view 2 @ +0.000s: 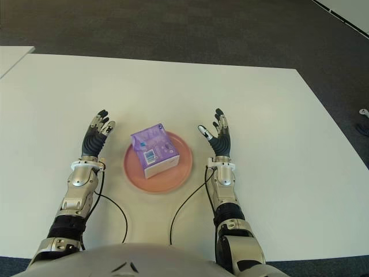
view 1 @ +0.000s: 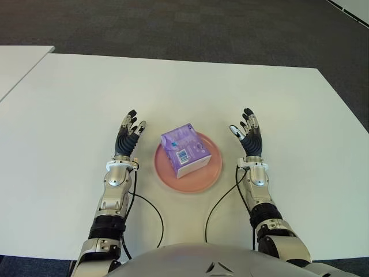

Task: Put the tissue paper into the plate.

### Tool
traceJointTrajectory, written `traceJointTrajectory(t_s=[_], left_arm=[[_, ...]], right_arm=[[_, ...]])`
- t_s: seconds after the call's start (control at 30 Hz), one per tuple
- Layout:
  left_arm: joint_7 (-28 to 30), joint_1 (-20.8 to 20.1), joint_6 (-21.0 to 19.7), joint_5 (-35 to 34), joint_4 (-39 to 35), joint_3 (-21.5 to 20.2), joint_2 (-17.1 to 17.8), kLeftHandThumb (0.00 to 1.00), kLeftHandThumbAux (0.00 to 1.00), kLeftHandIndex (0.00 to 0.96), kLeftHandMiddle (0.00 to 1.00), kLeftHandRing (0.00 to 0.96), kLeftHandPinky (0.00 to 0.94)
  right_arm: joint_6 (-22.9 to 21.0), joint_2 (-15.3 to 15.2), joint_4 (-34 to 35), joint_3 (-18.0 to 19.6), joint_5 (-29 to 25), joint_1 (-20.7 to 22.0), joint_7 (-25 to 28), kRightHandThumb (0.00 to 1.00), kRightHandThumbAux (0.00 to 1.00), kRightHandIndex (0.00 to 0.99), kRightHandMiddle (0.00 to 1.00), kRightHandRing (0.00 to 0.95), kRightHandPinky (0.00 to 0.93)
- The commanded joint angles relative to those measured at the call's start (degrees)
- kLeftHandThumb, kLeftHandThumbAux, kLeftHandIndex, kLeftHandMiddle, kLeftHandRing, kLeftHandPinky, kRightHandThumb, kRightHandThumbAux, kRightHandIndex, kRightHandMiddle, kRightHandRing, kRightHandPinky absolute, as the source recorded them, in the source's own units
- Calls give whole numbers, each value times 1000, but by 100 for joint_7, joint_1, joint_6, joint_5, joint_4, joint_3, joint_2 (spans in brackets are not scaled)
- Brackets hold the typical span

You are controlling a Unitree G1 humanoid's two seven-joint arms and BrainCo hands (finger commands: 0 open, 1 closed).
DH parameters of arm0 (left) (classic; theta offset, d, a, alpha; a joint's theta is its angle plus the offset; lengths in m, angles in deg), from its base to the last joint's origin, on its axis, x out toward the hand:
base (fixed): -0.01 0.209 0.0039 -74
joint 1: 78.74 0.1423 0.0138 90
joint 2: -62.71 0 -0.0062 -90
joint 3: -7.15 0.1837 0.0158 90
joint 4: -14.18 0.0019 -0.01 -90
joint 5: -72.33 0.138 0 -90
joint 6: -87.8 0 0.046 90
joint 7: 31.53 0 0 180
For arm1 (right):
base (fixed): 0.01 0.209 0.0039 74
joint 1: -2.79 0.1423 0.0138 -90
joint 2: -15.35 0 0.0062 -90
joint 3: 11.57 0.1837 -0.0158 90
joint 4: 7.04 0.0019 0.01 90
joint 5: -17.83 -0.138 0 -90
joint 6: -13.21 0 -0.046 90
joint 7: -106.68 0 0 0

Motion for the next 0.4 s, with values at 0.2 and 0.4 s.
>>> traceJointTrajectory(t_s=[0.2,0.4], left_arm=[[-51,-3,-78,49,19,50,5,0,496,0,0,0,0],[-31,-4,-96,34,11,43,14,0,496,0,0,0,0]], right_arm=[[-305,105,174,-87,91,-743,-48,0,602,0,0,0,0],[-519,92,630,-139,29,-1034,98,0,621,0,0,0,0]])
